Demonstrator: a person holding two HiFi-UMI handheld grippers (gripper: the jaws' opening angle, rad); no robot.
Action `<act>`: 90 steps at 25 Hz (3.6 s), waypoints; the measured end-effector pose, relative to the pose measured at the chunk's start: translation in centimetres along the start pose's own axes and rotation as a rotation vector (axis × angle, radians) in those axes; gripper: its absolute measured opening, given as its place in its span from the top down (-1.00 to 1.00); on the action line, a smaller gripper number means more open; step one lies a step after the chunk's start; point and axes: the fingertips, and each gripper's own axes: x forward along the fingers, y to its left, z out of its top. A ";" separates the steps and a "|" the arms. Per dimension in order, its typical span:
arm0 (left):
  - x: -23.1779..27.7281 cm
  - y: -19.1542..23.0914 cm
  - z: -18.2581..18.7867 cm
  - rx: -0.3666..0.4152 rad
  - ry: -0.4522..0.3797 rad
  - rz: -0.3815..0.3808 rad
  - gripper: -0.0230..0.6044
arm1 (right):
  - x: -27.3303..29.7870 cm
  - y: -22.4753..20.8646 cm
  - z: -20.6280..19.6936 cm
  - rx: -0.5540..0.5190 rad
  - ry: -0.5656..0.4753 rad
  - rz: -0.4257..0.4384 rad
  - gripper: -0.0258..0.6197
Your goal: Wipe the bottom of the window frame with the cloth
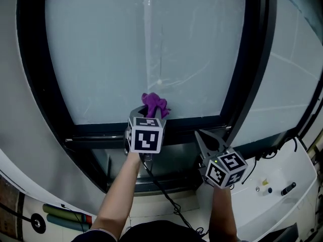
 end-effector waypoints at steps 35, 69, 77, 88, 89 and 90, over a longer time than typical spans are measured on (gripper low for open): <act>11.1 -4.0 -11.2 -0.107 0.218 0.226 0.66 | -3.0 -8.6 -6.8 0.097 0.124 -0.057 0.88; 16.8 -15.2 -10.7 -0.093 0.307 0.002 0.67 | -7.3 -14.4 -6.9 0.080 0.155 -0.206 0.88; 18.7 -19.8 -10.0 -0.071 0.321 -0.061 0.66 | -9.8 -16.9 -7.0 0.099 0.141 -0.269 0.88; 21.0 -25.4 -9.1 -0.036 0.326 -0.145 0.66 | -13.3 -20.2 -7.3 0.122 0.121 -0.367 0.87; 21.1 -25.8 -9.0 -0.032 0.325 -0.151 0.66 | -13.6 -20.5 -7.3 0.123 0.120 -0.375 0.88; 21.3 -26.1 -8.9 -0.028 0.323 -0.159 0.66 | -13.9 -20.7 -7.3 0.124 0.118 -0.382 0.88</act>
